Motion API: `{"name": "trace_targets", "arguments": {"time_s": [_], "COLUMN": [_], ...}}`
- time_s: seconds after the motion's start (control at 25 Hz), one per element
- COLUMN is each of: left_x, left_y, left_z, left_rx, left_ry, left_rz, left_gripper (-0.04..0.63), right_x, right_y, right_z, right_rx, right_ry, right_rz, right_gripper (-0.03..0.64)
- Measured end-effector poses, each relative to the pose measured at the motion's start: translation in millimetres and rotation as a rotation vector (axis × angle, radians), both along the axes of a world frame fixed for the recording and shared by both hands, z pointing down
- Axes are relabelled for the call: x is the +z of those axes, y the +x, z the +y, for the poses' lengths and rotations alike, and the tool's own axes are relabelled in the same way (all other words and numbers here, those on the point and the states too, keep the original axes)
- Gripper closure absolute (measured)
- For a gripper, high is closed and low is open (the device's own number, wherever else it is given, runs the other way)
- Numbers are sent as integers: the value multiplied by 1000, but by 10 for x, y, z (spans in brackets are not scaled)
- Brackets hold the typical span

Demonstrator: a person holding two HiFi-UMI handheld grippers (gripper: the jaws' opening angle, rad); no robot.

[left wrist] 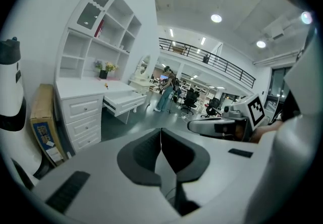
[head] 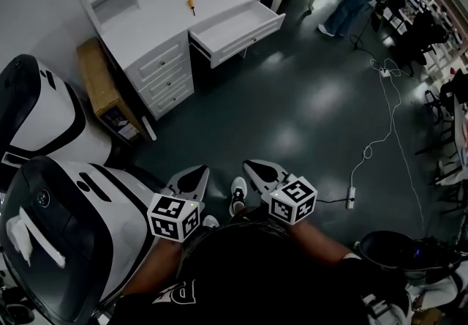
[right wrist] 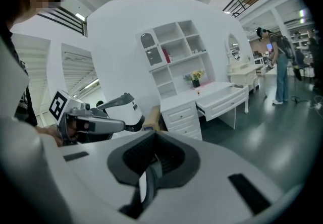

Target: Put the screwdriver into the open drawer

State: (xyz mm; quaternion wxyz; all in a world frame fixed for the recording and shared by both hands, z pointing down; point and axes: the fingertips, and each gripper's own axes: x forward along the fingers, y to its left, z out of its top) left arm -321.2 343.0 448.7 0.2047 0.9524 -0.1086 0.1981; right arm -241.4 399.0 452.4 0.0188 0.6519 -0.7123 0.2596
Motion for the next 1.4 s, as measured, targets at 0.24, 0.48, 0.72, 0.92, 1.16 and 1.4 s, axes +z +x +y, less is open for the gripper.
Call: {"name": "trace_targets", "arguments": {"time_s": [0.24, 0.48, 0.72, 0.92, 1.16, 1.4], "left_x": [-1, -64, -114, -166, -235, -224], "left_y": [352, 718, 1053, 1367, 1691, 1951], "left_z": [-172, -380, -516, -606, -698, -744], "left_rx": [-2, -9, -7, -18, -33, -47], "left_ry": [8, 27, 35, 9, 42, 53], "left_rz": [-14, -30, -40, -23, -19, -23], "left_gripper": [580, 580, 580, 580, 580, 580], "right_x": [-19, -73, -155, -205, -258, -231], "right_y": [369, 793, 1153, 1498, 1807, 2026], "right_z": [-231, -462, -614, -654, -721, -760], "right_rx": [-5, 5, 0, 7, -5, -26], "right_ry": [14, 36, 70, 88, 105, 106], "right_rz": [-4, -21, -16, -8, 0, 0], "right_gripper": [607, 607, 607, 607, 607, 607]}}
